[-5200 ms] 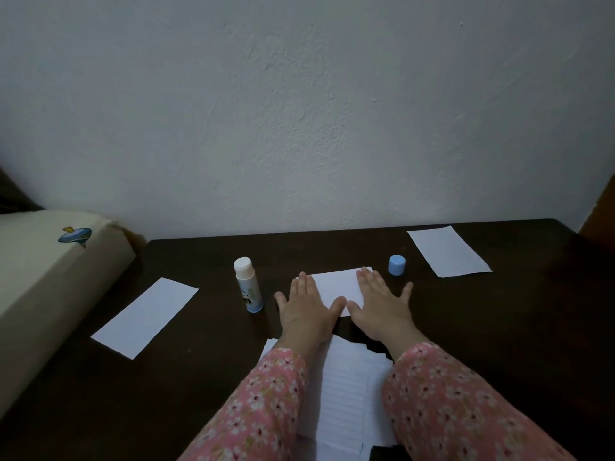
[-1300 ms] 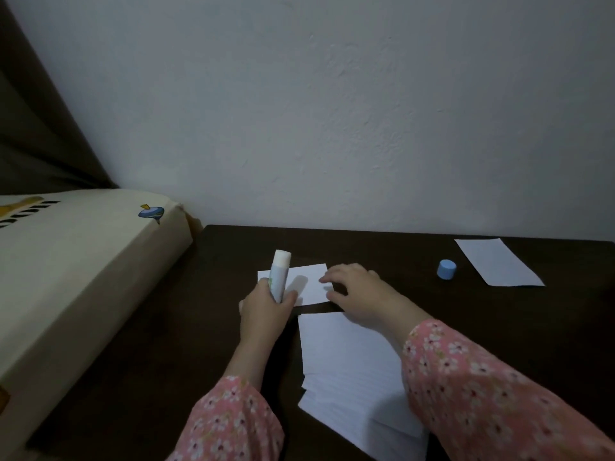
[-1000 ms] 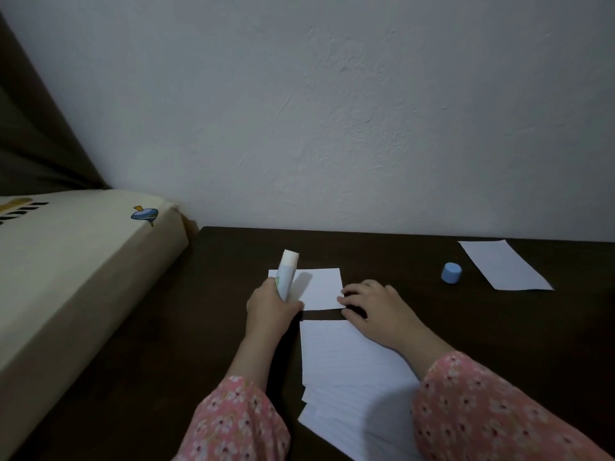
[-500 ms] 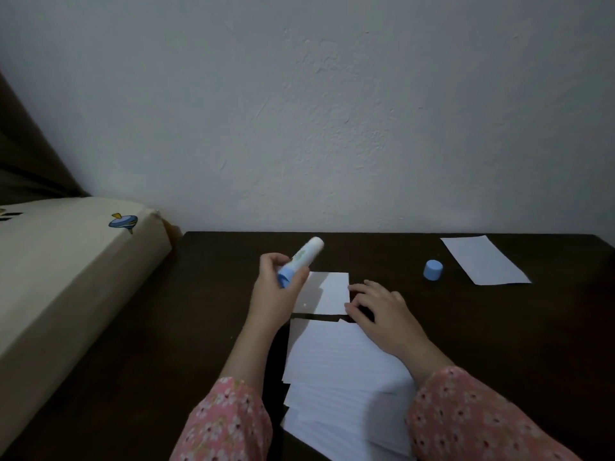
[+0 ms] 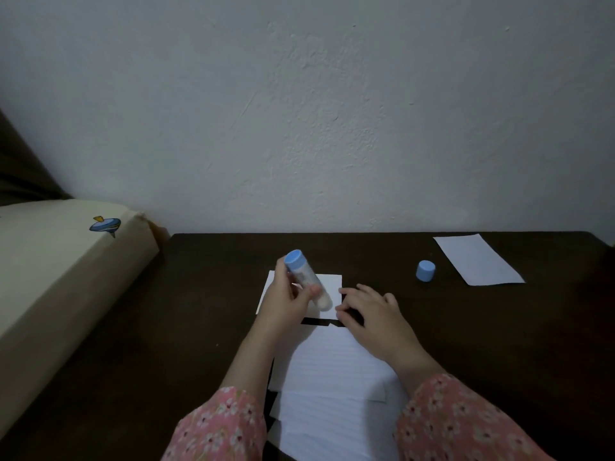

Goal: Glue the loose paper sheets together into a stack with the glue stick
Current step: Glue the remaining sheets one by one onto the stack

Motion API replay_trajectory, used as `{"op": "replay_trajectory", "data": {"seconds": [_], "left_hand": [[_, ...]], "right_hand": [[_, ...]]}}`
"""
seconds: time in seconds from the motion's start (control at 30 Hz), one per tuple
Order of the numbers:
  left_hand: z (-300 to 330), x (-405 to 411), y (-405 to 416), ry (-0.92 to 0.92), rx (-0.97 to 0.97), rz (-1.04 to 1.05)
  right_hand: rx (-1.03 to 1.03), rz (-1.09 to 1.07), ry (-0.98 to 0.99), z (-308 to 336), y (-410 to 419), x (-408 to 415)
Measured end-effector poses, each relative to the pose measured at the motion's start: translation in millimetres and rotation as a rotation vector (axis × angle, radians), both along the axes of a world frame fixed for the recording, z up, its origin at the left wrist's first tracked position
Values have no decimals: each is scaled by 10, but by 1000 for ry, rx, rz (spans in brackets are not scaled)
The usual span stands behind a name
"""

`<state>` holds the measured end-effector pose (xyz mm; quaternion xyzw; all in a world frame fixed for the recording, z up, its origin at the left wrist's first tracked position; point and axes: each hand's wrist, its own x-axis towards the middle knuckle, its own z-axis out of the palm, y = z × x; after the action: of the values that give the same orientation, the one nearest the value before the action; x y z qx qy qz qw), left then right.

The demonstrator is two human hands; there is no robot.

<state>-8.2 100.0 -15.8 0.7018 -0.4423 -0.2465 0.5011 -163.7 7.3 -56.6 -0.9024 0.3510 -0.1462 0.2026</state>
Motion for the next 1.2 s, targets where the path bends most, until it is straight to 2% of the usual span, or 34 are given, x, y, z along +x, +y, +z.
{"op": "replay_trajectory", "data": {"seconds": [0.13,0.23,0.53,0.9,1.2], "left_hand": [[27,-64,20,-81,-2,-41],[21,-99,36,-128,-8,-67],[-74,-157,23,-142,17,-107],[-71,-209,19,-143,72,-125],[-50,-84,64,-164,93,-62]], "right_hand": [[-72,-17,-20,12,2,-5],[-65,-14,50,1,-5,2],[21,-15,175,11,-53,38],[34,-13,190,41,-46,44],[18,-7,192,31,-53,41]]}}
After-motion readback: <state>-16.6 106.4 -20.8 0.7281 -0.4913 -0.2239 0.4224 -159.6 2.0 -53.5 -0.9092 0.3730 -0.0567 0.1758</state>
